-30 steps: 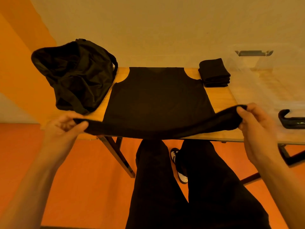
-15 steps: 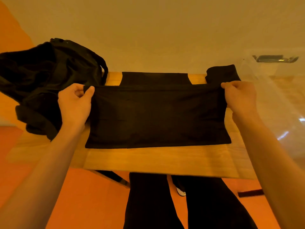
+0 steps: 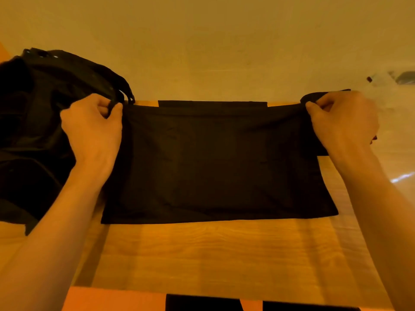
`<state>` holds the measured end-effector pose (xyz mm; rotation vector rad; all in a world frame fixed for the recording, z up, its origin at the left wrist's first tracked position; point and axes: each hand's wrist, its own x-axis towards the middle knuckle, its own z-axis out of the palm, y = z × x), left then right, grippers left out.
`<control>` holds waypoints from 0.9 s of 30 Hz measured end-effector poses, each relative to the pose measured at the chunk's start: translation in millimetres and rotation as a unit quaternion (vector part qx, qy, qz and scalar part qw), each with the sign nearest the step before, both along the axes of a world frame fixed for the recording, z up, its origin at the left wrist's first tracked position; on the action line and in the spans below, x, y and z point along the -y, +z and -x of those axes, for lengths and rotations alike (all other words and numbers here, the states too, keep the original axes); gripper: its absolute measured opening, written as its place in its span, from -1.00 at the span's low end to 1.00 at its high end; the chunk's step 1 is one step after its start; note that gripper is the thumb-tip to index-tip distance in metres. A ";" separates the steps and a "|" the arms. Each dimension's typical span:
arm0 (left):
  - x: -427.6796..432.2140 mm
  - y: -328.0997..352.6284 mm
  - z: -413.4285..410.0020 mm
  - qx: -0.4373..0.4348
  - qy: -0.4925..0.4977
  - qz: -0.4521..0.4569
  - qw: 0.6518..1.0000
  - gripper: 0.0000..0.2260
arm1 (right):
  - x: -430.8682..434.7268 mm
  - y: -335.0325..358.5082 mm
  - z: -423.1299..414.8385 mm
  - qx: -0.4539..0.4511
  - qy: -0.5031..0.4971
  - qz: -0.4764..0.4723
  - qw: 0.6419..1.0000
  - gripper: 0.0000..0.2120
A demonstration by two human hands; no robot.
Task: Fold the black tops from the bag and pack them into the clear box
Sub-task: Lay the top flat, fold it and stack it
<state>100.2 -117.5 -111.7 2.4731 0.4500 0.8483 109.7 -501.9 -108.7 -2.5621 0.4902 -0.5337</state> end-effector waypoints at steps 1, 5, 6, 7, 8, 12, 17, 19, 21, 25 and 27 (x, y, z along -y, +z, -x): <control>1.1 2.0 -2.8 -0.002 0.003 -0.006 1.000 -0.78 | -0.8 0.9 -3.1 -0.003 0.001 0.008 1.000 -0.76; 8.2 5.8 -14.2 -0.024 -0.014 -0.014 1.000 -0.76 | -4.9 0.2 -18.6 -0.017 0.003 0.044 0.999 -0.75; 7.8 4.3 -18.6 -0.029 -0.024 -0.008 0.999 -0.77 | -5.4 -0.6 -22.2 -0.014 0.003 0.056 0.998 -0.74; 7.3 2.5 -22.9 -0.031 -0.034 -0.002 0.999 -0.77 | -5.4 -2.3 -25.6 -0.012 0.002 0.067 0.998 -0.74; 7.1 0.2 -27.1 -0.032 -0.041 0.001 0.999 -0.78 | -5.3 -3.4 -29.1 -0.011 -0.001 0.078 0.997 -0.74; 9.4 -8.9 -41.7 -0.054 -0.047 -0.006 0.997 -0.78 | -3.1 -11.9 -41.6 -0.019 -0.005 0.101 0.995 -0.74; 33.7 -10.4 -15.6 -0.071 -0.148 -0.099 0.981 -0.60 | -25.6 -10.8 2.9 0.011 0.095 0.131 0.987 -0.68; 58.8 -18.0 23.1 -0.123 -0.234 -0.122 0.957 -0.51 | -49.6 -24.8 49.4 -0.023 0.186 0.141 0.972 -0.61; 71.7 -37.3 56.5 -0.227 -0.262 -0.182 0.920 -0.38 | -64.7 -43.6 83.1 -0.105 0.226 0.150 0.957 -0.41; 49.7 -70.5 91.4 -0.312 -0.215 -0.252 0.890 -0.26 | -58.7 -62.8 106.5 -0.232 0.226 0.204 0.924 -0.20; 42.1 -72.3 104.2 -0.319 -0.211 -0.248 0.890 -0.22 | -56.4 -63.7 114.4 -0.232 0.233 0.216 0.919 -0.19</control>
